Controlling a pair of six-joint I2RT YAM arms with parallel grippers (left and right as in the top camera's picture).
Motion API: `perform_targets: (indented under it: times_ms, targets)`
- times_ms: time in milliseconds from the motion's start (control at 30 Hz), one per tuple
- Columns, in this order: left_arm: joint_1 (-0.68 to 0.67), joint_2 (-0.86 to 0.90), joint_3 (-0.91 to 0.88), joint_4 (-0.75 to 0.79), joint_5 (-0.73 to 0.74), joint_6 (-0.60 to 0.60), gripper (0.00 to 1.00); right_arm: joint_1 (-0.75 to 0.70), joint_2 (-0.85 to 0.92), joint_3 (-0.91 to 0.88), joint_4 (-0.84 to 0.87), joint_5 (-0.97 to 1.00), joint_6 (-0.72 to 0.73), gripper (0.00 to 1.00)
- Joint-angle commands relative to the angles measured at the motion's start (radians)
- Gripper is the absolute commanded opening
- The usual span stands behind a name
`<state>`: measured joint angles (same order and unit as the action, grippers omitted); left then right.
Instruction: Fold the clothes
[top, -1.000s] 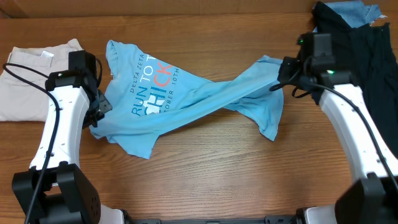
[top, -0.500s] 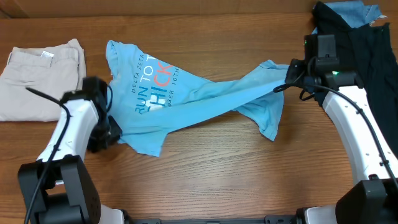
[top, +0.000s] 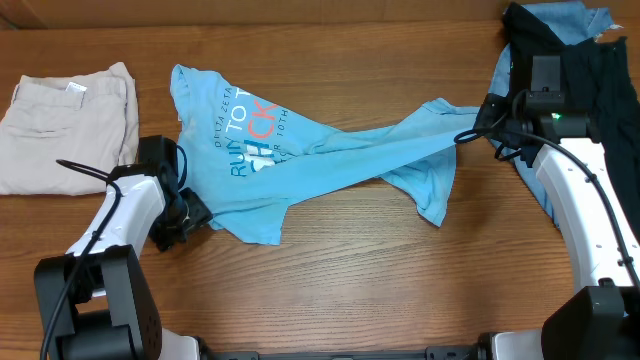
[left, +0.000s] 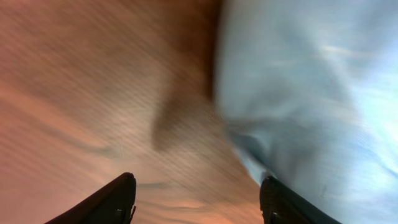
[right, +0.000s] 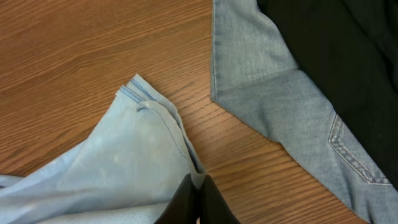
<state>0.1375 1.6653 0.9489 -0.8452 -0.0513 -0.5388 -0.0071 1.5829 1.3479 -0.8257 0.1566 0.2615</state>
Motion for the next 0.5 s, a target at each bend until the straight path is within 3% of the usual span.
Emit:
perform_targets:
  times_ms: [0,200,467]
  targets:
    - [-0.001,-0.003,-0.006,0.024,0.21,0.071,0.69,-0.002,-0.003,0.005,0.005,-0.002,0.001,0.04]
    - [0.0,-0.003,-0.006,0.024,0.253,0.071,0.73,-0.002,-0.003,0.002,0.006,-0.001,0.001,0.04]
    - [0.0,-0.003,-0.006,0.033,0.16,-0.016,0.74,-0.002,-0.002,0.0,0.006,-0.001,0.001,0.04]
